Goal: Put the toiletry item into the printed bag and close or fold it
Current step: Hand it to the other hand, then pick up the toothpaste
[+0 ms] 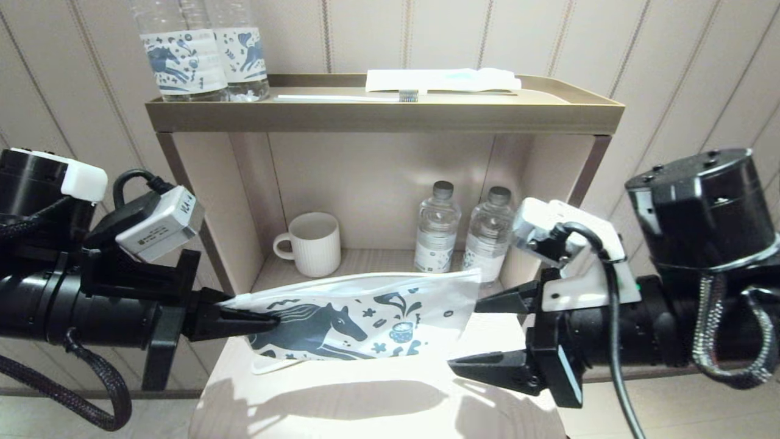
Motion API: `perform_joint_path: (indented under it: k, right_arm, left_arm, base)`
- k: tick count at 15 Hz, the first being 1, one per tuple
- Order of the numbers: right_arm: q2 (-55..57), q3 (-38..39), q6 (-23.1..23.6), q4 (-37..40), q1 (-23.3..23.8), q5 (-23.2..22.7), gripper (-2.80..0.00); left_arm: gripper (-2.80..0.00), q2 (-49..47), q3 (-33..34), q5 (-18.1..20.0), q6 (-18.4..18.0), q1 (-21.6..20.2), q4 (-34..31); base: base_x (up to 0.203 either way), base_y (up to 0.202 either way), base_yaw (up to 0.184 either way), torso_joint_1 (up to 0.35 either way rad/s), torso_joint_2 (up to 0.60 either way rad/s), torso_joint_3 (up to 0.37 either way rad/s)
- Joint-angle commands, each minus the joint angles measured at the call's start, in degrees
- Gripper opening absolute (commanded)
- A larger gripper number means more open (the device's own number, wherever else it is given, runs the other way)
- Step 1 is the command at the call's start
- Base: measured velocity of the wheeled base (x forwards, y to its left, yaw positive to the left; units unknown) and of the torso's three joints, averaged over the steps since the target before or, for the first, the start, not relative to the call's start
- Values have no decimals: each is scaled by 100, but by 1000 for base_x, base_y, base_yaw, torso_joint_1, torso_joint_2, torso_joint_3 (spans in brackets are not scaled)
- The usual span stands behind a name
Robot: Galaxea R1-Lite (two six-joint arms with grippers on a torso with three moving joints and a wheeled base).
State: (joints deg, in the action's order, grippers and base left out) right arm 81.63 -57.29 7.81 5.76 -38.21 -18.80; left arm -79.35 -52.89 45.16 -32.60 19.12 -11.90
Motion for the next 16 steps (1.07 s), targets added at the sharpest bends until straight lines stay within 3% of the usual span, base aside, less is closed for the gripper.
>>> perform_joint_path:
  k: [1, 4, 7, 10, 12, 14, 16]
  right_arm:
    - [-422, 289, 3, 11, 228, -12, 0]
    - [-498, 545, -53, 118, 615, -2, 0]
    - [-67, 95, -329, 644, 646, 127, 0]
    - [782, -668, -758, 1155, 138, 606, 0]
    - [1439, -1298, -918, 1340, -314, 800, 0]
    - [2070, -2029, -981, 1702, -563, 1096, 0]
    - [2663, -2592, -1064, 1919, -637, 1251, 0]
  left_arm:
    - [-280, 182, 9, -110, -12, -141, -29]
    - [-280, 539, 97, -995, 59, -288, -51]
    - [-280, 727, 349, -1717, 443, -646, -7]
    - [-280, 1121, 670, -1933, 1112, -910, 72]
    - [-280, 1375, 1038, -1961, 1533, -1109, 466]
    - [-280, 1459, 1388, -2002, 1689, -1360, 1061]
    - [-280, 1459, 1542, -2331, 1785, -1454, 1313]
  base:
    - [0, 0, 0, 0, 0, 0]
    - [0, 0, 0, 0, 0, 0]
    - [0, 0, 0, 0, 0, 0]
    - [0, 0, 0, 0, 0, 0]
    - [0, 0, 0, 0, 0, 0]
    - [0, 0, 0, 0, 0, 0]
    - [0, 0, 0, 0, 0, 0]
